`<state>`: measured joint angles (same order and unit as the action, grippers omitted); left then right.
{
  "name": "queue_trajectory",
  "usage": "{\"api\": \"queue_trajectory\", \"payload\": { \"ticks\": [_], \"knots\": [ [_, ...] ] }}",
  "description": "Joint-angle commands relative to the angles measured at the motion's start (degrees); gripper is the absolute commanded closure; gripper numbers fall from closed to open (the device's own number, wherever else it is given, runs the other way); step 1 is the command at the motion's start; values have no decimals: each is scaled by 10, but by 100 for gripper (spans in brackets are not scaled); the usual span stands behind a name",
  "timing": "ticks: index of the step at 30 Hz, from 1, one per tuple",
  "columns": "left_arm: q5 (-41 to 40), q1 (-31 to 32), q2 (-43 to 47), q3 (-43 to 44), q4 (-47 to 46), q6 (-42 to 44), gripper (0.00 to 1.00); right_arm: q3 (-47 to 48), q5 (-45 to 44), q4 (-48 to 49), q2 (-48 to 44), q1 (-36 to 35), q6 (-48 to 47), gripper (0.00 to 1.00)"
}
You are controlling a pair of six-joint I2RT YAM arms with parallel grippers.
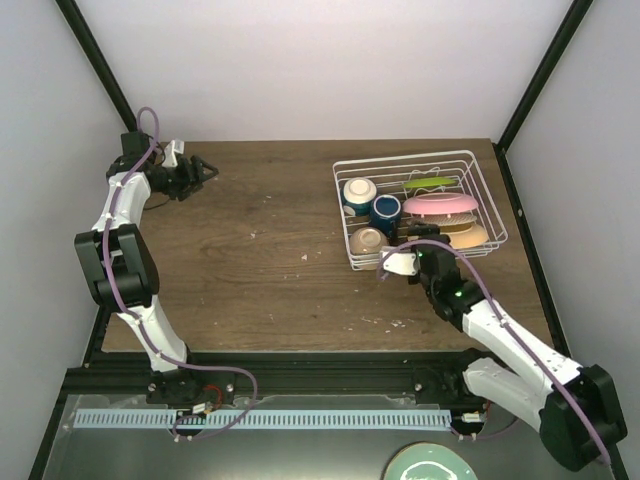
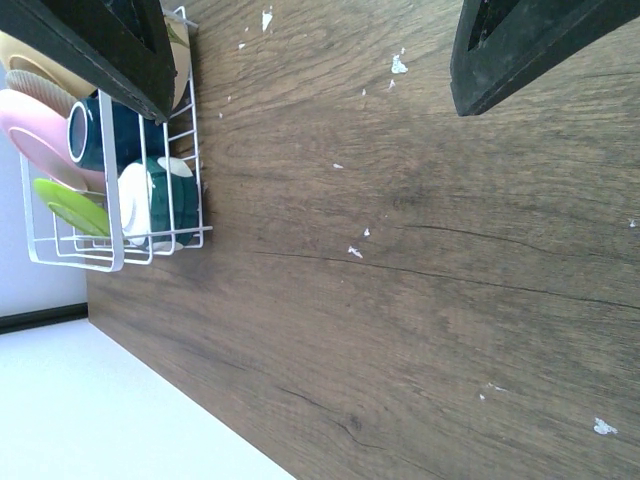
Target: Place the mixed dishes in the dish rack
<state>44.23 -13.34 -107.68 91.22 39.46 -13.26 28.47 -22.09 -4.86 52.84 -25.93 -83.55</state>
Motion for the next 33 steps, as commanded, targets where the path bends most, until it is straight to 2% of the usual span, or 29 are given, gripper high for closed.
{"api": "queue_trajectory", "payload": {
  "ticks": [1,5,9,14,18,21,26,28,31,33],
  "knots": [
    [4,2,-1,-4,-9,4,22,44,46,-48,4,-58,63,0],
    [-7,3,2,-8,-8,4,22,80,98,-27,46,-109,142,0],
    [-14,6,6,-8,-7,5,22,135,136,21,120,-124,256,0],
    [-26,12,10,-7,-5,8,22,284,176,18,227,-125,435,0],
    [-30,16,15,-5,-7,8,22,413,141,-8,322,-123,533,0],
    [-41,27,19,0,-10,14,22,525,130,-72,391,-101,612,0],
    [-76,72,17,23,7,42,21,738,160,-230,497,-16,773,0],
    [-78,85,15,25,6,43,21,813,157,-295,536,14,811,0],
    [-83,101,13,26,6,43,21,897,175,-376,579,65,867,0],
    [-102,113,15,28,12,52,21,906,203,-393,584,105,901,0]
  ]
}}
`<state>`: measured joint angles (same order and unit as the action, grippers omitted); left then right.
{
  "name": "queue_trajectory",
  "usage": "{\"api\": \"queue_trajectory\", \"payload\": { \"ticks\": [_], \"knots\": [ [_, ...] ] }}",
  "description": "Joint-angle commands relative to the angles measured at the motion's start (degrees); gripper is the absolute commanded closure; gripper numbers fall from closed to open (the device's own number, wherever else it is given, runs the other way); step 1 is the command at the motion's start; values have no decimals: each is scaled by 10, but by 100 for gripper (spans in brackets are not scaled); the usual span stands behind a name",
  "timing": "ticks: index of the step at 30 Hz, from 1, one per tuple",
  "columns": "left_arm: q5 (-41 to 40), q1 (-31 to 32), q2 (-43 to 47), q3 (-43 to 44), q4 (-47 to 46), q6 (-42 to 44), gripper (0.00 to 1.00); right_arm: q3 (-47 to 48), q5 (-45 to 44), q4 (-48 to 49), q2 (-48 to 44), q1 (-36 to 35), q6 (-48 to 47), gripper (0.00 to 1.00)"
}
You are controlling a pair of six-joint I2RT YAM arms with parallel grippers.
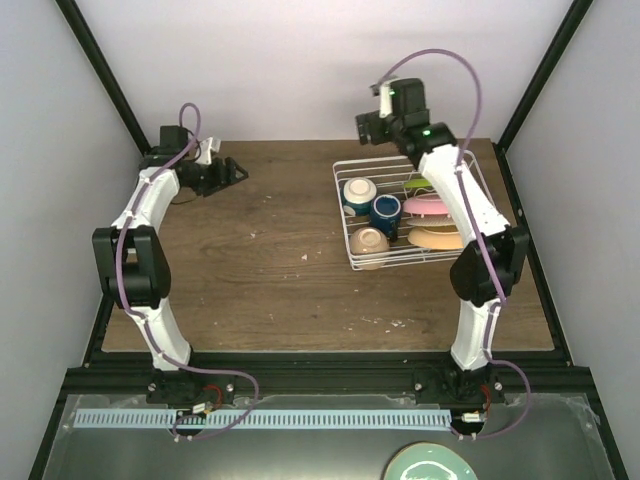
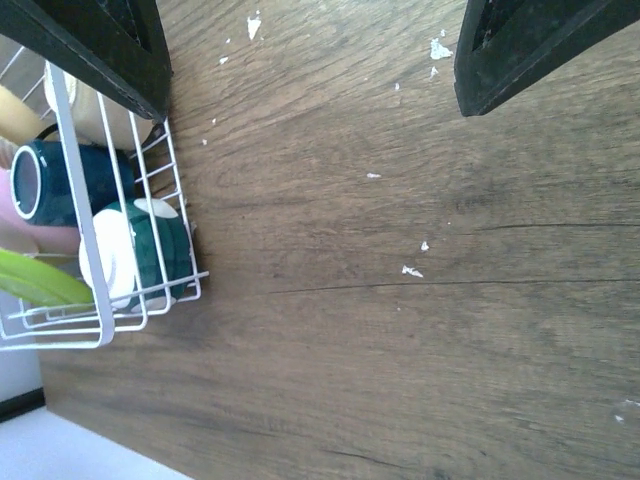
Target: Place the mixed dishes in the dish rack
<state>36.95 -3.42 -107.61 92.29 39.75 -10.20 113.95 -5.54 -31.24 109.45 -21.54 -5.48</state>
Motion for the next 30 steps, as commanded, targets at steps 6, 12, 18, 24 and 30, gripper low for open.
{"api": "queue_trajectory", "payload": {
  "ticks": [6,12,18,24,30],
  "knots": [
    [-45,34,29,10,-3,29,20,-26,4,-80,-15,153,119,0],
    [-27,62,37,3,-39,11,20,-61,-52,-100,-24,261,136,0],
    [-34,95,16,19,-24,17,20,-112,-137,-113,-46,311,135,0],
    [-37,96,6,31,-8,29,20,-133,-223,-141,-49,330,136,0],
    [-35,96,0,32,-2,35,19,-143,-231,-165,-38,360,125,0]
  ]
}}
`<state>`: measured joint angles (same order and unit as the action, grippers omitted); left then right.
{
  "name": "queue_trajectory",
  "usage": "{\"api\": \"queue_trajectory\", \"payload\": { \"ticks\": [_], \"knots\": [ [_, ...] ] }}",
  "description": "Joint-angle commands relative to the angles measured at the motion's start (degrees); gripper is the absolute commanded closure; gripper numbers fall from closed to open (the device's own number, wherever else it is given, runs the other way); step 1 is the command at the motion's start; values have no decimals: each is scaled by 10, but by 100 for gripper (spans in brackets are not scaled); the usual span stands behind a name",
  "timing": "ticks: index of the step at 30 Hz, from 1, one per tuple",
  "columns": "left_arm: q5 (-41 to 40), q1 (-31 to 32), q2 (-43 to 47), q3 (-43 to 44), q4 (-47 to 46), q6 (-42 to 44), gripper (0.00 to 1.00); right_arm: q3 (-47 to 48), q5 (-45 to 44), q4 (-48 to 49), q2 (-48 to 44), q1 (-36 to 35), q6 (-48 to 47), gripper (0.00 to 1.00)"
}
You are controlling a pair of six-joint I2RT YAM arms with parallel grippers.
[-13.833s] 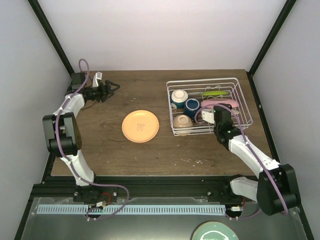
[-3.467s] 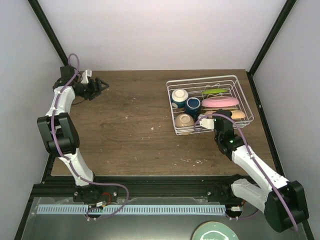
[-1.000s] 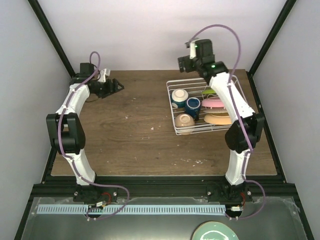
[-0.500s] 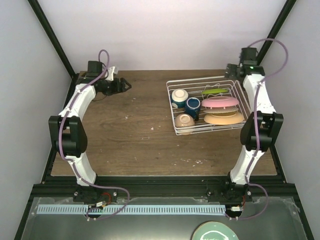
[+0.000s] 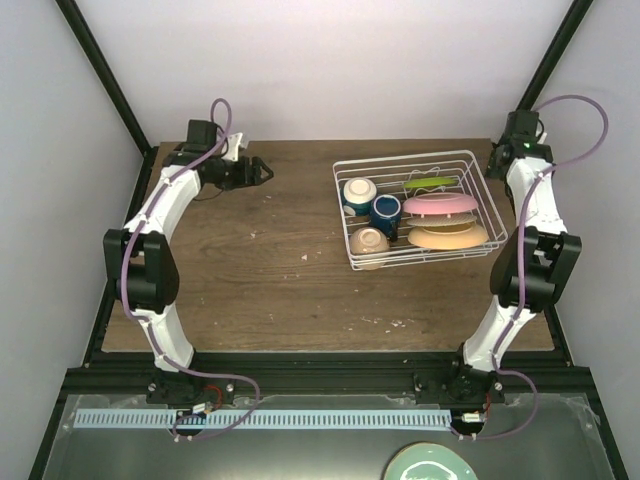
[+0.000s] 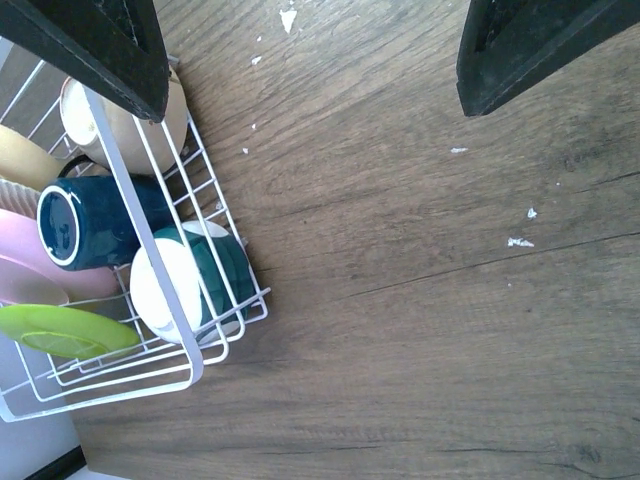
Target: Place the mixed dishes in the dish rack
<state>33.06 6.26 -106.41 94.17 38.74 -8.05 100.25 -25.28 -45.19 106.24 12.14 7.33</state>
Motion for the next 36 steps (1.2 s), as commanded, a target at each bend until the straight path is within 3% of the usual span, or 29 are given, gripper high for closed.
{"api": "queue_trajectory", "payload": {
  "ticks": [1,15,36],
  "knots": [
    [5,-1,-12,12,9,14,19,-6,-30,-35,-1,27,-4,0],
    [2,-1,-21,18,21,25,19,-38,124,-39,48,89,-39,0],
    [-2,-1,-20,17,22,17,18,-34,267,-56,93,85,-77,0]
  ]
}}
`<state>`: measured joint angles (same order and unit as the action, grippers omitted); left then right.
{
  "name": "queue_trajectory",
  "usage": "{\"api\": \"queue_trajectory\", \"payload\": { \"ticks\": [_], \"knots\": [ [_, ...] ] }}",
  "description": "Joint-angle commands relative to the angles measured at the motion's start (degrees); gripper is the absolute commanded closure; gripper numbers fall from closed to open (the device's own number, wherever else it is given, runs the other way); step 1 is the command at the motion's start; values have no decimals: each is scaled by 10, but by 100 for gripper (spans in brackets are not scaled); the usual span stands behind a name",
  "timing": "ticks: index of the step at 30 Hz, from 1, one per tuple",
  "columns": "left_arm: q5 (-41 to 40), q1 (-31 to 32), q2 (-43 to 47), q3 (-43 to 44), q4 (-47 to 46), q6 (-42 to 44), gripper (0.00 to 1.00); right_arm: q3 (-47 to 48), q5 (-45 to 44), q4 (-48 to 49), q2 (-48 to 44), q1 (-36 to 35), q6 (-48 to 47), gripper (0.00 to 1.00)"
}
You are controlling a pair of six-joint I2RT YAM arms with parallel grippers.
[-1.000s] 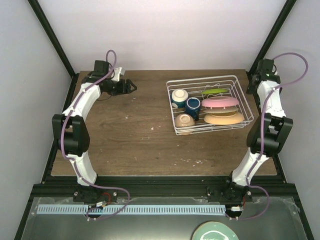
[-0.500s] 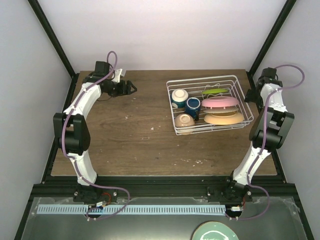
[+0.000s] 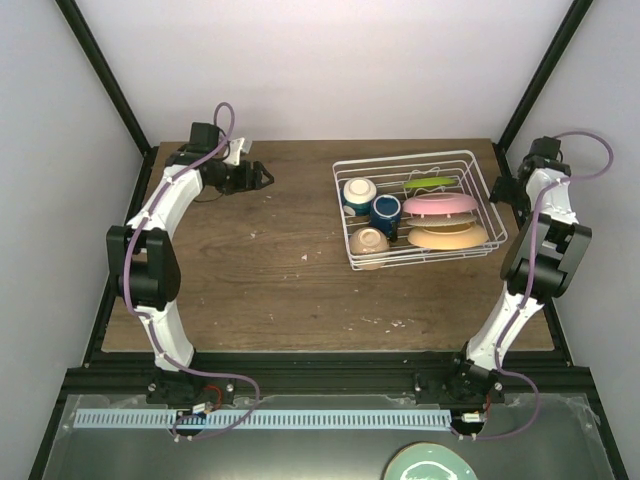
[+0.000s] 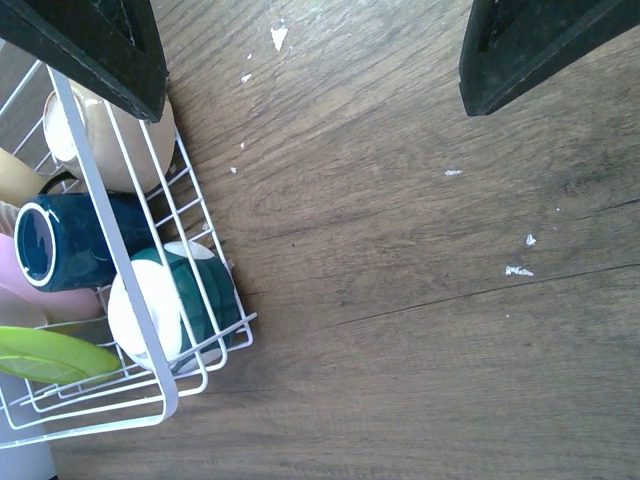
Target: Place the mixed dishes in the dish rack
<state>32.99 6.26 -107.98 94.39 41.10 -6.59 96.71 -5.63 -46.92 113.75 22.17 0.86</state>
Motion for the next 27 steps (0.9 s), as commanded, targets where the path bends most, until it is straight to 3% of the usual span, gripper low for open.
{"api": "queue_trajectory", "payload": {
  "ticks": [1,27],
  "knots": [
    [-1,-1,-5,16,-1,2,18,-3,73,-39,15,-20,-15,0],
    [-24,-2,-31,42,19,18,17,-58,65,-45,9,-134,6,0]
  ]
}}
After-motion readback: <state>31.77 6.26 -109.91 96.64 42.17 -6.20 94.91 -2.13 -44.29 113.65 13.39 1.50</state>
